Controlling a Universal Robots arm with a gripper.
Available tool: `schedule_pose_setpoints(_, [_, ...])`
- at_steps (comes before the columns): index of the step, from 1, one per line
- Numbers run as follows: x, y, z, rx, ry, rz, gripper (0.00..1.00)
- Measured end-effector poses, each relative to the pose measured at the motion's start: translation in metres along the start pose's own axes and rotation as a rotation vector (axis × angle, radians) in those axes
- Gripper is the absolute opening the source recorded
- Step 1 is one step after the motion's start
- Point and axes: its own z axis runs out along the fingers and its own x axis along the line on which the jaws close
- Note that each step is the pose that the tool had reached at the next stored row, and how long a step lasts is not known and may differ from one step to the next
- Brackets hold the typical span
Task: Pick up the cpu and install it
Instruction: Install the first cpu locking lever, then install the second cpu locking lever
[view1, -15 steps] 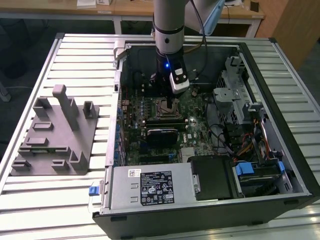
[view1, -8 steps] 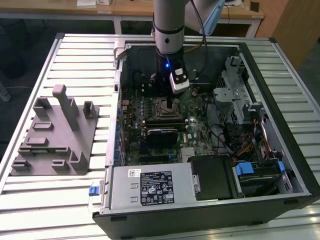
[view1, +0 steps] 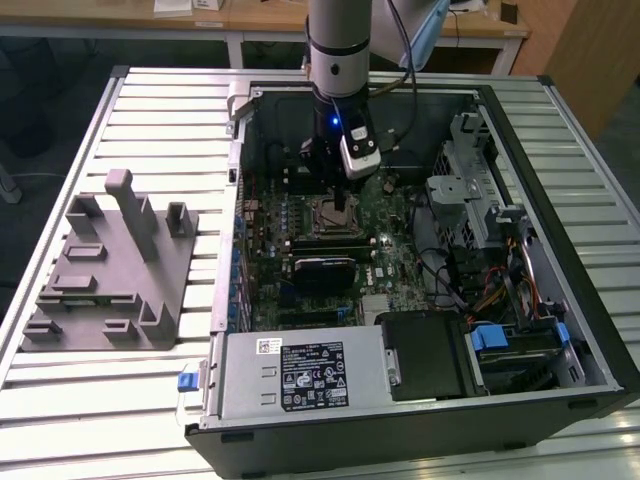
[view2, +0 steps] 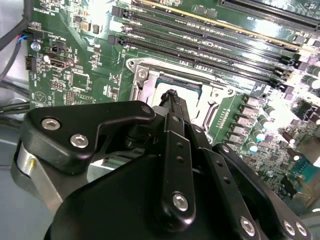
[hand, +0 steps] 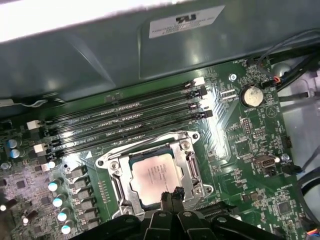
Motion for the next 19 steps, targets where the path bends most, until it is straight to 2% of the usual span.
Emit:
schedule_pose_setpoints(6, [-0.0005, -0.0001, -0.0051, -0.0003, 0.0001, 0.000, 0.11])
schedule_pose_setpoints(19, [-0.0007, -0.0001, -0.0071, -0.0004, 0.0001, 0.000, 0.11])
